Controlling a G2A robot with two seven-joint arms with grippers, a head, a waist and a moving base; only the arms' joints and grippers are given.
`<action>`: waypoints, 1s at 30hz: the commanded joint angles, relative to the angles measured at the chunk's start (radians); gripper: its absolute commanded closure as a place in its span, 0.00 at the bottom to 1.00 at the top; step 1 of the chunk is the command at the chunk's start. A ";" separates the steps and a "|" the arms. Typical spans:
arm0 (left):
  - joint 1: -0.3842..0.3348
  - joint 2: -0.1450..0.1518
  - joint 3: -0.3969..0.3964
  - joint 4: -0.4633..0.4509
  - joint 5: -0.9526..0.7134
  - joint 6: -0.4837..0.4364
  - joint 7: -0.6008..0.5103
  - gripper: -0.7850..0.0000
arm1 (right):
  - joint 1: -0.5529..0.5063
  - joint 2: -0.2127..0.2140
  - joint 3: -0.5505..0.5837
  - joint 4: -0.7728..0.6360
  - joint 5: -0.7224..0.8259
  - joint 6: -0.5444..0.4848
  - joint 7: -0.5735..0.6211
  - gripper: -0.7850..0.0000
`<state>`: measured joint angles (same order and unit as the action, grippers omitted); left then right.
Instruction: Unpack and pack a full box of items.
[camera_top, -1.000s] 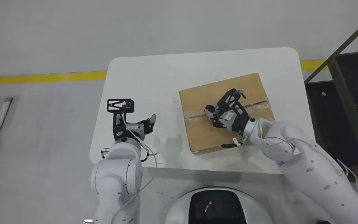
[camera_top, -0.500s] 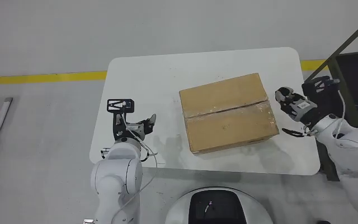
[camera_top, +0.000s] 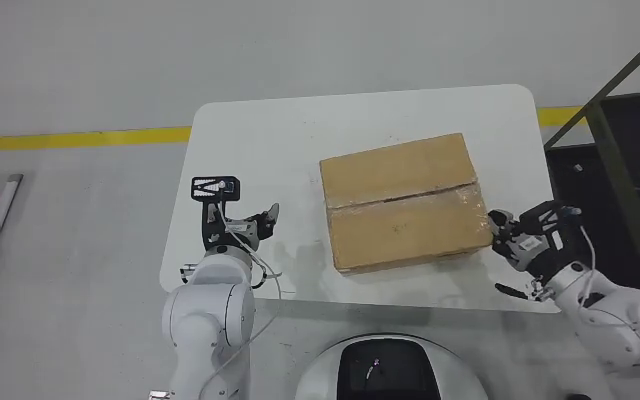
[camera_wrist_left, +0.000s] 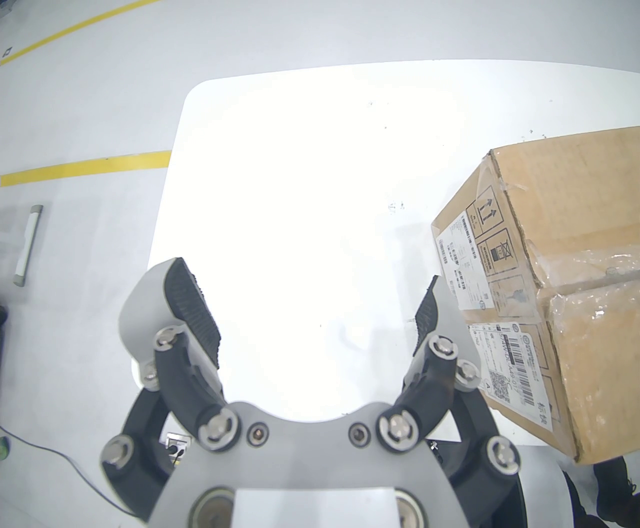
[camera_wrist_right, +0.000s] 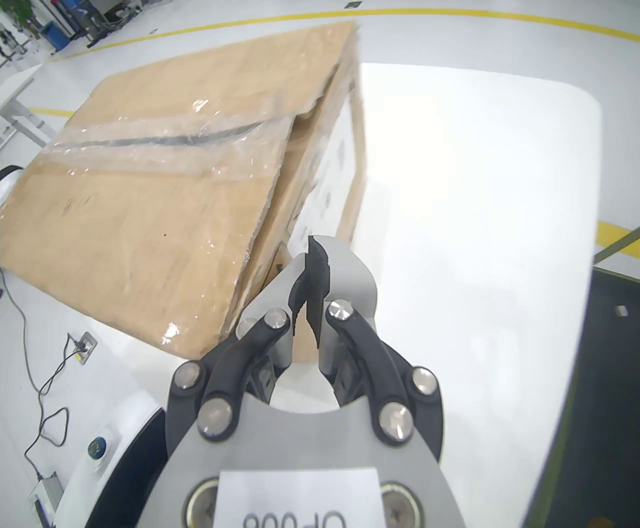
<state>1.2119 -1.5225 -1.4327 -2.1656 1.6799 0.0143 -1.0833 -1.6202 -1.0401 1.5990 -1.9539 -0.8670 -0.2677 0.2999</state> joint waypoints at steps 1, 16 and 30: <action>0.000 0.000 0.000 0.000 0.000 0.000 0.000 0.00 | -0.006 -0.004 -0.051 -0.018 -0.029 0.005 -0.004 1.00; 0.075 0.009 -0.029 -0.136 -0.072 -0.081 0.209 0.00 | -0.100 0.004 0.308 -0.314 -0.069 0.034 -0.038 1.00; 0.169 0.024 -0.057 -0.184 -0.026 -0.164 0.391 0.00 | -0.171 0.004 0.401 -0.395 -0.058 -0.058 -0.001 0.67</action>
<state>1.3810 -1.4987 -1.4895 -2.3500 1.6540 -0.1497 -0.6922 -1.7912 -1.0360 1.9997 -2.3486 -0.9248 -0.3261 0.2992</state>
